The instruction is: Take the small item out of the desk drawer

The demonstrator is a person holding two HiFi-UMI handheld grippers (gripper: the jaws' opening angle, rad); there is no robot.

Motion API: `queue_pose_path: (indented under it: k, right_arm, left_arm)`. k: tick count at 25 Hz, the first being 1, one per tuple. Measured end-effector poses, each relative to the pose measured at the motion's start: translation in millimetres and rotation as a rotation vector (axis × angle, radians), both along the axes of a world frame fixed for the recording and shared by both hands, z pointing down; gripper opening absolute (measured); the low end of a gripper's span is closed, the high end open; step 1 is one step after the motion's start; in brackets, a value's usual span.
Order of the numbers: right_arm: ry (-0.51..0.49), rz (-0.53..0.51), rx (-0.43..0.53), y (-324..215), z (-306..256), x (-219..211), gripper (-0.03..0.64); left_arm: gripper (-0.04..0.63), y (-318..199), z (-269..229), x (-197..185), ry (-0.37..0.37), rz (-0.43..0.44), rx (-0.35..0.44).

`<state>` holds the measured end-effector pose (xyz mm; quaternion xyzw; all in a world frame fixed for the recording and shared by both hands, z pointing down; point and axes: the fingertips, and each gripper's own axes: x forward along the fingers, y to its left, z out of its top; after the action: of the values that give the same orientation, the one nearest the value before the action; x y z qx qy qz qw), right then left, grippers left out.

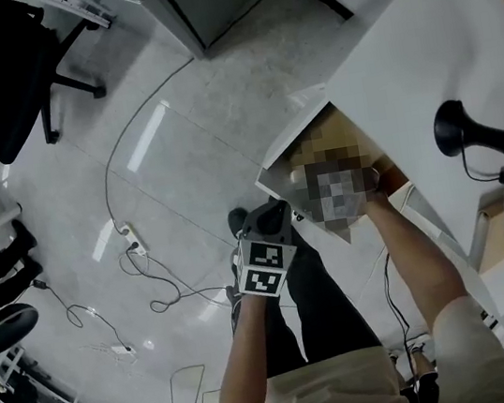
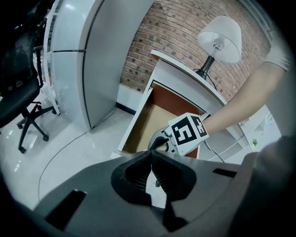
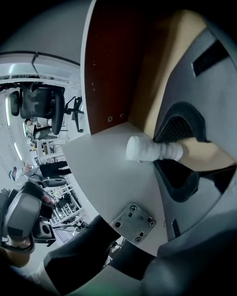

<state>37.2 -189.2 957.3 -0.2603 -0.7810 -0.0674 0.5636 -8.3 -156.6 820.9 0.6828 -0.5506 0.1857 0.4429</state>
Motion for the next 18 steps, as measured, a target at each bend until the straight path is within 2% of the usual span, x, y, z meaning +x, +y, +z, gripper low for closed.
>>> queue_pose_path:
  k: [8, 14, 18]
  right_arm:
    - [-0.018, 0.075, 0.024, -3, -11, 0, 0.138]
    - [-0.029, 0.195, 0.029, -11, -24, 1, 0.138]
    - [-0.024, 0.215, 0.06, -9, -34, 2, 0.138]
  left_arm:
    - [0.017, -3, -11, 9, -0.002, 0.071, 0.019]
    - [0.017, 8, -17, 9, -0.008, 0.109, 0.028]
    - [0.017, 22, -23, 7, -0.008, 0.127, 0.038]
